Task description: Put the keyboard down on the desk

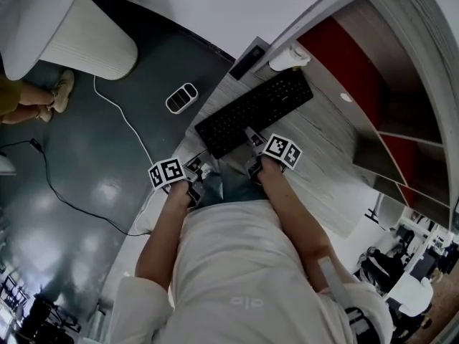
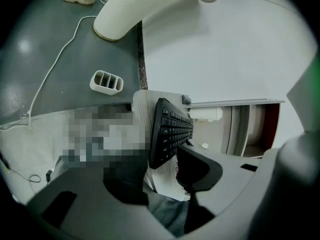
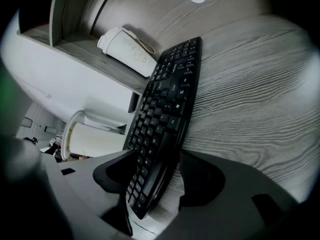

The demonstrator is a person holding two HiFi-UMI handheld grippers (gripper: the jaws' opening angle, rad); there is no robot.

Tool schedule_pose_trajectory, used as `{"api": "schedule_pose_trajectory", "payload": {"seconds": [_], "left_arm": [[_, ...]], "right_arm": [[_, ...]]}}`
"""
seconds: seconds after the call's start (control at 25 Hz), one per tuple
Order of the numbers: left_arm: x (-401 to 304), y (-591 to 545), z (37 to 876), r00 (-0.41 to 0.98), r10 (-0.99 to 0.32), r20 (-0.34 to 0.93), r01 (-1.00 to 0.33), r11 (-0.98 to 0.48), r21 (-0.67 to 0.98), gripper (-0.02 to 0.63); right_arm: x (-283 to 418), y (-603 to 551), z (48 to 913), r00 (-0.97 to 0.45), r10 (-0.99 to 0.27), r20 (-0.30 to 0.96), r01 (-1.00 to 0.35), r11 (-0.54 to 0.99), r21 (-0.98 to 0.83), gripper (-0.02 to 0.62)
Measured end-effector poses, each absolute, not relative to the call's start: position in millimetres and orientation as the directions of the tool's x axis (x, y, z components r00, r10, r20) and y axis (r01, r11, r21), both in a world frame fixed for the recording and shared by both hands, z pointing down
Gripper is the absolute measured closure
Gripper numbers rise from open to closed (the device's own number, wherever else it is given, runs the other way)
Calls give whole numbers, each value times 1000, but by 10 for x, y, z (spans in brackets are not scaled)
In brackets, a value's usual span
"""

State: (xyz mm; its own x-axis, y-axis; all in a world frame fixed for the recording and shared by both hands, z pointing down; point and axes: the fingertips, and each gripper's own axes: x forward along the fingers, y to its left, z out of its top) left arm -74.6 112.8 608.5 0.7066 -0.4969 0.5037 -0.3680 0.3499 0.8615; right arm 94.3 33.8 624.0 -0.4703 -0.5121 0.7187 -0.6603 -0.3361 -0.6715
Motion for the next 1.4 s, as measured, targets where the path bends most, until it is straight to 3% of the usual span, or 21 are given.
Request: {"api": "schedule_pose_trajectory", "payload": {"seconds": [0.44,0.56,0.64,0.84,1.2,1.4], "left_arm": [[-993,1241,6015,667,-561,490,-343,353,870,423],[-1117,1205,5875,643,-588,491,-383,308,871,478],[-1215,1149,5735,627,-617,475,-402,266,876,532],[-1432,998,5217,597,-695,401,-448,126,885,586],[-1667,906,4098,535,-787,308,-686,-192,702,591],[-1757,956,3547,501,-825,261,-787,-309,535,591]], "right_arm": [[909,368,6156,-431,-471,770,-782,-230,-579,307],[850,362,5981,-455,-495,740,-790,-158,-592,380],[773,337,5808,-479,-513,712,-802,-74,-593,454],[550,278,5295,-532,-555,639,-812,120,-571,525],[146,250,4126,-647,-605,464,-759,450,-471,554],[-39,382,3482,-694,-615,374,-720,611,-329,557]]}}
